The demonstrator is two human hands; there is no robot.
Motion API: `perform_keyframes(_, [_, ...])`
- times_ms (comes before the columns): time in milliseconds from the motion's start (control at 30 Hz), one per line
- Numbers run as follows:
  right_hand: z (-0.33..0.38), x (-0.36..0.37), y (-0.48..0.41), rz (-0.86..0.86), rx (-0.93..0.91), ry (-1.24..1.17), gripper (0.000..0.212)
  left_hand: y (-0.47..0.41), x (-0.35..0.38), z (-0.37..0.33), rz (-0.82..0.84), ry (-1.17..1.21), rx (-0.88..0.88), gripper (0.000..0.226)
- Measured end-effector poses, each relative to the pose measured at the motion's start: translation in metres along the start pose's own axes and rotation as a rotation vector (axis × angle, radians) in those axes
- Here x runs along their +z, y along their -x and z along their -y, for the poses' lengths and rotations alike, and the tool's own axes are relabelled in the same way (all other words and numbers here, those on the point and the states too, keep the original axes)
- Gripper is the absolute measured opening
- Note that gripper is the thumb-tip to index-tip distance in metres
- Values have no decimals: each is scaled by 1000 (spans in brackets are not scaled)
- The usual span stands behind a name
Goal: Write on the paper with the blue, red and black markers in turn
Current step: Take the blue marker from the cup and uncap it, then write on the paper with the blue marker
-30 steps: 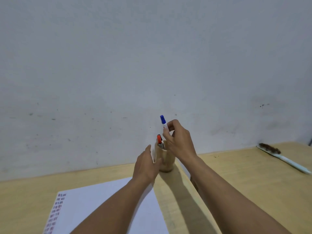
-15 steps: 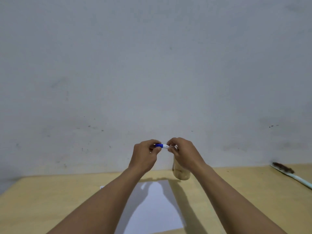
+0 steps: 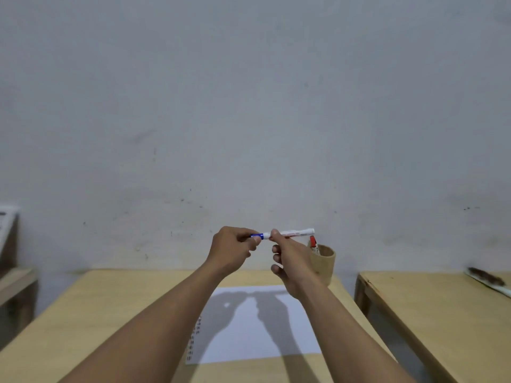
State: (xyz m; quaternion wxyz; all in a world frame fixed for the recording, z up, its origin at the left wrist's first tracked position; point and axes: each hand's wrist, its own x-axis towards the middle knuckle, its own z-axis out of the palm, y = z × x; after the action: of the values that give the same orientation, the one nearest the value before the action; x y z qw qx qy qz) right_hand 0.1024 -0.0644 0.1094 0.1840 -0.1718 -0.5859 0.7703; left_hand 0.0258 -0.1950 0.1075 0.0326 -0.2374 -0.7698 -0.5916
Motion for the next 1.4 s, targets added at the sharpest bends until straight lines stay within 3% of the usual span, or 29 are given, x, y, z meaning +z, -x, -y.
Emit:
perform_keyframes(167, [-16, 18, 4, 55, 29, -50, 13, 8, -26, 6, 26, 106, -53, 12])
perform_keyframes(333, [-16, 33, 7, 56, -30, -131, 13, 15, -35, 13, 9, 175, -93, 11])
perform_keyframes(467, [-24, 31, 7, 12, -74, -38, 15, 16, -48, 28, -15, 162, -150, 10])
perform_keyframes(700, [-50, 44, 9, 95, -31, 52, 11, 25, -68, 66, -99, -237, -196, 11])
perform_keyframes(867, [-79, 56, 8, 171, 11, 118, 9, 33, -88, 109, -116, -461, -239, 25])
perform_keyframes(1200, [-133, 60, -5, 168, -1, 331, 13, 47, -87, 174, -33, -636, -272, 34])
perform_keyframes(1400, [-149, 67, -3, 172, -47, 462, 15, 54, -90, 172, -31, -777, -229, 58])
